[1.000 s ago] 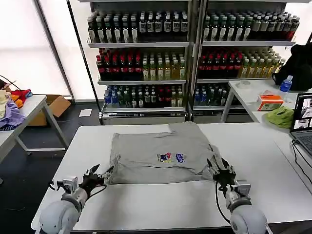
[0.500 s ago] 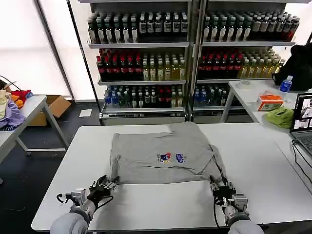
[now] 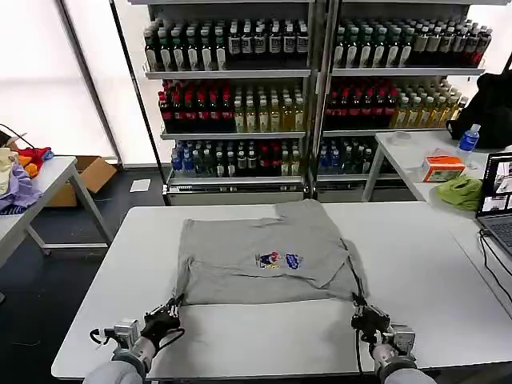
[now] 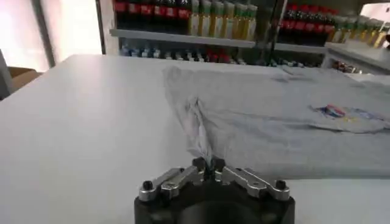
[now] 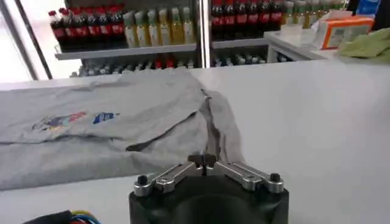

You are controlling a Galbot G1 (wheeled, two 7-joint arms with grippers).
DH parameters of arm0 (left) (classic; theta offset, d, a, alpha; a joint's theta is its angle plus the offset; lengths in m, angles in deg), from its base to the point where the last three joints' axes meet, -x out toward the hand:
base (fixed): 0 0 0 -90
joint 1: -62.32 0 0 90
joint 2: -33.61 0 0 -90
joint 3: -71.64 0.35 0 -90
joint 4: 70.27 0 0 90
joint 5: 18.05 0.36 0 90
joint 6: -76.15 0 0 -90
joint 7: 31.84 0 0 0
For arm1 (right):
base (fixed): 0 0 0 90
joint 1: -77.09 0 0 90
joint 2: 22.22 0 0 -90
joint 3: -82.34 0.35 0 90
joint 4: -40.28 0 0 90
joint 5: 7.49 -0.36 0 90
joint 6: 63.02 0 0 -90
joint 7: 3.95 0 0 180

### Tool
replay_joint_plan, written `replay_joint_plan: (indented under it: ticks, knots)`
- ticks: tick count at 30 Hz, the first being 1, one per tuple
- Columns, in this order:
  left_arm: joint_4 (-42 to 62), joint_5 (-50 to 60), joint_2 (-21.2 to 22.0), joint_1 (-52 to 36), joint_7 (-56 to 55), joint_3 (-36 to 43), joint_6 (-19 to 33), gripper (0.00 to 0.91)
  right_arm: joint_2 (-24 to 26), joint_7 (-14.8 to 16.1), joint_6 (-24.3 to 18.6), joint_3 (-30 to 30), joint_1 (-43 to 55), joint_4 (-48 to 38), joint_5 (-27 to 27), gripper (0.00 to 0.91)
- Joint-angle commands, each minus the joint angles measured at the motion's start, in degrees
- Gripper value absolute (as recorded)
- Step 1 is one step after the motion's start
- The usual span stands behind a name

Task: Fold and organize the clothes.

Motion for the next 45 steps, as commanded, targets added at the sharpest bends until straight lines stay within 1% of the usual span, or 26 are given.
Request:
replay_joint_plan:
  ticks: [1,7,8,9,10,14,18,20,21,22,24,25,26,27,28,30,33,34,35,36,37,38,39,40,41,45]
  knots:
    - [-10.21,1.13,-0.51,9.64,-0.16,-3.09,1.42,0.01,0.68,2.03,-1.33,5.58,-13.02,7.6,-3.46,0.0]
    - [-15.79,1.75,-0.21,18.17,-0.18,-4.56,0.72,0.0,0.76,3.78,-3.81,10.32,-27.01,12.14,-4.18,0.0]
    - [-16.58,1.88,-0.07,19.1,-0.24,-4.79,-0.03,0.03,0.63,3.97,-3.94,11.17,-29.34,13.05,-4.49,0.0]
    - [-17.75,1.85,0.04,20.65,-0.43,-4.93,-0.96,0.524,0.57,4.04,-3.96,11.48,-30.64,13.57,-4.4,0.0]
    - [-18.8,1.77,0.23,21.89,-0.66,-5.0,-1.66,0.907,0.54,4.27,-4.24,12.16,-32.69,14.43,-4.02,0.907]
    - [-22.98,2.13,1.48,28.3,-0.55,-5.35,-3.98,0.907,-0.01,3.04,-2.38,13.23,-32.89,15.56,-4.03,0.907]
    - [-25.54,2.57,2.79,29.66,-1.92,-6.61,-4.04,0.907,-0.1,4.23,-2.34,14.91,-28.58,15.36,-3.22,0.907]
    - [-26.61,2.14,2.05,29.57,-2.11,-10.16,-4.07,0.907,0.52,4.84,-2.29,16.9,-24.19,15.53,-3.65,0.907]
    - [-27.46,1.48,1.05,29.51,-2.43,-12.3,-4.1,0.907,1.02,5.08,-2.3,17.42,-23.16,15.57,-3.87,0.907]
    - [-27.67,0.91,0.55,29.48,-2.64,-14.03,-4.1,0.907,1.82,6.33,-2.33,18.51,-20.57,15.51,-3.96,0.907]
    - [-27.55,-0.76,-2.8,28.25,-2.46,-19.16,-4.07,0.907,3.09,7.58,-2.34,19.2,-17.25,15.39,-3.96,0.907]
    - [-27.12,-1.43,-3.7,27.5,-2.27,-20.53,-4.07,0.907,4.3,9.38,-1.76,19.2,-12.96,14.53,-3.92,0.907]
    - [-26.65,-4.05,-5.61,25.59,-2.26,-21.45,-4.07,0.907,4.87,9.7,-1.17,18.48,-9.45,13.51,-3.63,0.907]
    - [-24.76,-5.89,-8.57,22.67,-2.02,-21.81,-4.03,0.907,5.56,10.94,0.75,17.62,-5.57,11.94,-3.41,0.907]
    - [-24.17,-6.75,-9.92,20.56,-1.65,-21.53,-4.01,0.907,6.02,11.74,2.77,16.42,-0.82,9.87,-3.32,0.907]
    - [-19.77,-10.45,-15.01,13.57,0.13,-18.7,-3.98,0.907,7.33,13.6,5.81,13.35,8.65,4.14,-2.08,0.907]
    - [-12.52,-12.15,-20.67,6.28,3.65,-14.18,-3.94,0.907,7.4,16.14,9.47,7.75,20.3,-3.91,0.45,0.907]
    - [-11.02,-12.16,-21.34,4.21,4.76,-12.8,-3.93,0.907,7.13,17.6,11.15,5.96,24.81,-6.85,1.33,0.907]
    - [-8.93,-12.42,-22.46,0.54,5.92,-11.1,-3.93,0.907,6.75,17.77,13.05,3.88,27.9,-9.86,2.22,0.907]
    - [-4.83,-13.11,-23.56,-3.01,6.78,-7.2,-3.93,0.907,6.03,19.29,12.99,1.65,31.7,-13.6,2.8,0.907]
    - [-1.32,-12.96,-24.1,-7.16,7.56,-4.73,-3.92,0.907,5.16,20.56,12.96,0.21,35.39,-16.01,3.27,0.907]
    - [0.74,-13.0,-24.41,-9.8,8.19,-3.85,-3.91,0.907,4.53,20.35,12.97,-1.9,37.96,-18.77,4.33,0.907]
    - [3.46,-13.3,-24.58,-12.63,9.23,-0.99,-3.91,0.907,3.67,21.15,12.92,-3.15,40.14,-21.89,6.25,0.907]
    - [4.86,-13.36,-24.8,-15.12,9.62,0.46,-3.91,0.907,3.0,22.54,12.89,-4.2,42.1,-24.02,6.75,0.907]
    - [6.98,-13.12,-24.99,-17.19,10.6,2.08,-3.89,0.907,2.64,23.05,12.92,-5.39,43.6,-26.33,6.15,0.907]
    - [16.17,-12.32,-24.35,-26.33,13.01,9.02,-3.2,0.907,0.9,25.64,12.94,-9.66,48.73,-35.02,7.99,0.907]
